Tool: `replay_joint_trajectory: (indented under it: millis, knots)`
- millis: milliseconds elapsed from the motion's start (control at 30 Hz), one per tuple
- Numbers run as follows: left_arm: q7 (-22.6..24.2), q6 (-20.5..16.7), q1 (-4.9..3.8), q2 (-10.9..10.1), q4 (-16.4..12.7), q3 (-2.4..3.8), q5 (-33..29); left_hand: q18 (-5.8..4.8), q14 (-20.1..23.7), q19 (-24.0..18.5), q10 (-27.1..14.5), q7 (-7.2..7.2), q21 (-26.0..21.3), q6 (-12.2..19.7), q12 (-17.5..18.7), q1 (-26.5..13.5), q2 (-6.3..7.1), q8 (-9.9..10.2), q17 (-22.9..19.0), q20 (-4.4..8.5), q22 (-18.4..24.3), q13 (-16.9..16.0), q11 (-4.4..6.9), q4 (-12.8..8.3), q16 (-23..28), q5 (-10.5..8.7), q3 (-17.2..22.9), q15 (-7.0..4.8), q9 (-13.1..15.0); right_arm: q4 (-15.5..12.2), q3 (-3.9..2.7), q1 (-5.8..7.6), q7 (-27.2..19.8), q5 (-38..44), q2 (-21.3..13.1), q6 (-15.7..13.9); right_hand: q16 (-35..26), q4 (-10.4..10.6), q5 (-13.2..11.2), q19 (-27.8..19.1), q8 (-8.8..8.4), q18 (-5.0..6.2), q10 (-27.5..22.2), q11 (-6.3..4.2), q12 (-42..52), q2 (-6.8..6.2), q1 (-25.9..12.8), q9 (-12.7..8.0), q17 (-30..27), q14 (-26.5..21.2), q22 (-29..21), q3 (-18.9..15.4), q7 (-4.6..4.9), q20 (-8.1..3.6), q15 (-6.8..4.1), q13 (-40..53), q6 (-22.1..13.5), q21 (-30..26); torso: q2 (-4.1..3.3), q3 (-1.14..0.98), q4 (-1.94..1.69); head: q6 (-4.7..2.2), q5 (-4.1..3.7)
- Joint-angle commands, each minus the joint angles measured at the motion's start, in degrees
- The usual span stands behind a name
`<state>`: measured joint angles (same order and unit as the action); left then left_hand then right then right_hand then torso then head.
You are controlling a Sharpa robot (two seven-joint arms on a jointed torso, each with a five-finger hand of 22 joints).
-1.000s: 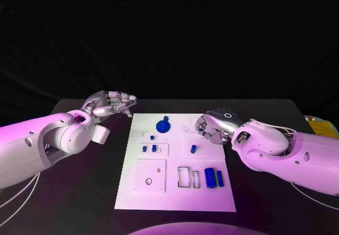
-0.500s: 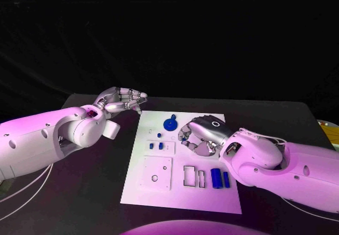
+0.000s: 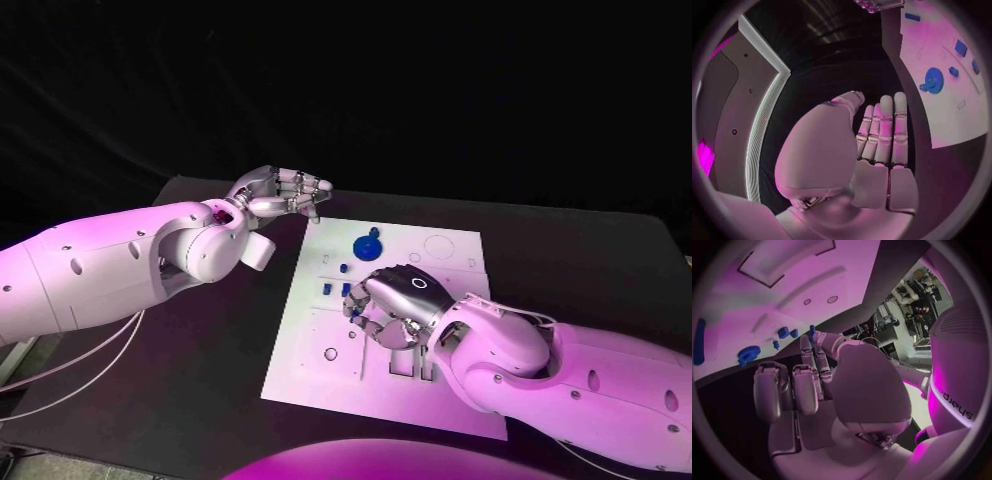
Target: Assemble the parts on the task board
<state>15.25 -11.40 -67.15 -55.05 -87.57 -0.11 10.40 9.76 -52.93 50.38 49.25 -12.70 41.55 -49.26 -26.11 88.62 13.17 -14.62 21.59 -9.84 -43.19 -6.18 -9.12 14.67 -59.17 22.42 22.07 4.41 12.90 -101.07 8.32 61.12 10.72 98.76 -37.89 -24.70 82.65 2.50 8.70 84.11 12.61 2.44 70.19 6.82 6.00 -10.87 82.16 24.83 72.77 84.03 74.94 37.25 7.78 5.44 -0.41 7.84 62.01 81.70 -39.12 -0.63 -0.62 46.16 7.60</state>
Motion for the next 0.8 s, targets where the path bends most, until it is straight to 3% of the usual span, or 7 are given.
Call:
replay_joint_trajectory:
  millis: [33, 167, 333, 800]
  knots:
    - [0.4, 0.6, -0.08, 0.3, 0.0, 0.05, 0.0, 0.64, 0.0, -0.1, -0.5, -0.12, -0.2, 0.3, 0.3, 0.5, 0.08, 0.3, -0.1, -0.04, 0.0, 0.1, -0.06, -0.3, 0.3, 0.13, 0.0, 0.4, -0.1, 1.2, 0.08, -0.84, -1.5, 0.0, 0.7, -0.2, -0.3, -2.4, 0.4, 1.8, -0.33, -0.48, 3.5, -3.15, 0.4, 0.69, -0.1, 0.0, 0.0, 2.5, 11.8, 2.5, 0.12, -0.36, -0.37, 0.1, 0.0, -0.1, -0.05, 0.0, 0.05, 0.43, 0.92]
    - [0.4, 0.6, -0.08, 0.5, 0.1, 0.05, -0.1, 0.64, 0.0, -0.1, -0.6, -0.14, -0.2, 0.3, 0.3, 0.6, 0.1, 0.3, -0.1, -0.05, 0.0, 0.1, -0.07, -0.4, 0.3, 0.12, 0.0, 0.4, -0.1, 2.3, 0.16, -1.71, -2.0, -0.1, 1.5, -0.1, -0.3, -2.4, 0.4, 1.8, -0.35, -0.48, 3.5, -3.14, 0.3, 0.66, -0.2, 0.0, -0.1, 2.5, 11.8, 2.5, 0.14, -0.35, -0.36, 0.1, 0.0, -0.1, -0.07, -0.07, 0.0, 0.87, 1.58]
    - [0.5, 0.7, -0.09, 0.8, 0.2, 0.05, -0.1, 0.61, -0.1, -0.1, -0.6, -0.19, -0.2, 0.3, 0.3, 0.3, 0.08, 0.3, -0.1, -0.1, 0.0, 0.1, -0.12, -0.3, 0.3, 0.05, 0.0, 0.47, -0.1, 3.1, 0.22, -2.24, -2.6, -0.4, 1.8, 0.4, -0.3, -2.5, 0.4, 1.8, -0.37, -0.49, 3.5, -3.11, 0.3, 0.56, -0.5, 0.1, 0.0, 2.5, 11.8, 2.4, 0.18, -0.33, -0.33, 0.2, 0.0, -0.1, -0.05, 0.02, 0.11, 1.43, 2.21]
    - [0.5, 0.9, -0.1, 0.9, 0.3, 0.06, -0.2, 0.6, -0.1, -0.2, -0.7, -0.23, -0.3, 0.4, 0.2, -0.1, 0.05, 0.3, -0.2, -0.19, 0.0, 0.2, -0.17, -0.1, 0.3, -0.03, -0.2, 0.56, -0.2, 4.5, 0.36, -2.56, -3.2, -0.6, 1.8, 0.9, -0.3, -2.6, 0.2, 1.7, -0.36, -0.47, 3.5, -3.09, 0.1, 0.5, -1.0, 0.1, -0.1, 2.5, 11.8, 2.1, 0.21, -0.27, -0.28, 0.2, 0.0, -0.2, -0.01, -0.01, 0.03, 2.06, 2.94]
